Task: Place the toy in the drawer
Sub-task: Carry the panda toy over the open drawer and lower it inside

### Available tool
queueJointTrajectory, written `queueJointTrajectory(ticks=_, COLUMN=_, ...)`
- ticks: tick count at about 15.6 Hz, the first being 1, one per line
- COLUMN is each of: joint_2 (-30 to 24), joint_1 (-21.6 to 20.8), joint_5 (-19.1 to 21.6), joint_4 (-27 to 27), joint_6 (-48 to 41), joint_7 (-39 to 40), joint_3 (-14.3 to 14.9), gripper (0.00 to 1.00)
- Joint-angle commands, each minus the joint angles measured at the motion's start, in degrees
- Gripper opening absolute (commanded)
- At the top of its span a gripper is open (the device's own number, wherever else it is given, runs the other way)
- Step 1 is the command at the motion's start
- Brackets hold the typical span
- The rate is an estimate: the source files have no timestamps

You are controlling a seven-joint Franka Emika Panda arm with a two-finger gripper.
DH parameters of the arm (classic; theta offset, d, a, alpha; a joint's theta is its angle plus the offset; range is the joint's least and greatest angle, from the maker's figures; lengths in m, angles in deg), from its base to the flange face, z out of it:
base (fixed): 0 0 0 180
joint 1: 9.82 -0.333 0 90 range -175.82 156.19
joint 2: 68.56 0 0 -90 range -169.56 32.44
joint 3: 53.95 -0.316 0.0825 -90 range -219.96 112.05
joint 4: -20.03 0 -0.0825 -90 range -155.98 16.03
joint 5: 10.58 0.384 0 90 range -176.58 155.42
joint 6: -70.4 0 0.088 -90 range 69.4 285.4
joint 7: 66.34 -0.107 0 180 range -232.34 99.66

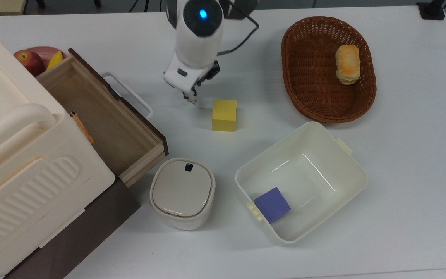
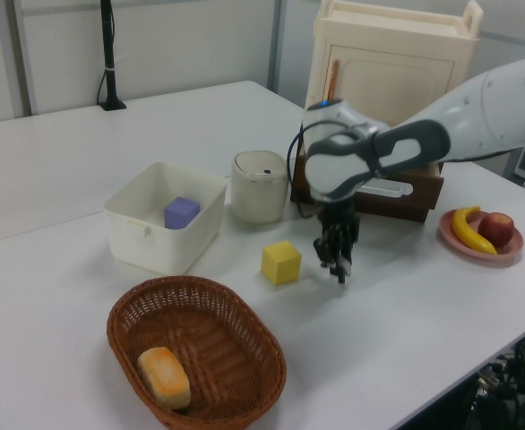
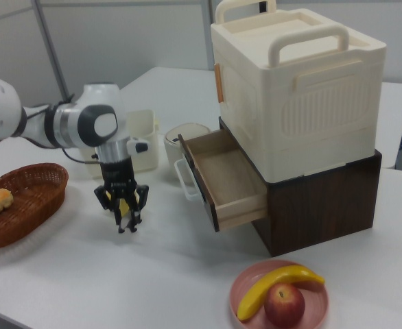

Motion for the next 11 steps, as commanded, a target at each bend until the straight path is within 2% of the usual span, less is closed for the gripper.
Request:
queueJointTrajectory(ticks=1, joint_2=-5.48, joint_1=2.59, joint_5=0.35, joint_4=2.97, joint_6=-5.88, joint_7=4.41, joint_3=0.18, gripper=0.00)
queueJointTrajectory(ticks=2, joint_2=-5.22, joint_1=3.29, joint_5=0.70, joint_4=6.56, joint_6=-8.60, joint_7=4.85, joint_3=0.18, gripper=0.00)
queueJointTrajectory(ticks=5, joint_2=-5.22, joint_1=6.80, joint_5=5.52, joint_4=15.09, joint_6=-11.00, joint_7=7.92, joint_3=0.35, gripper=0.00)
queueJointTrajectory(ticks=8, joint_2=-4.34, joint_1=11.11, joint_5=5.80, joint_4=20.29, joint_6=-10.30, joint_7=7.93, joint_3=0.35, gripper=0.00)
queueJointTrajectory(ticks=11, joint_2=-3.11, joint_1=16.12, joint_5=5.80, joint_4=23.29, joint_6=-6.97, joint_7=8.11, joint_3=0.35, gripper=0.00)
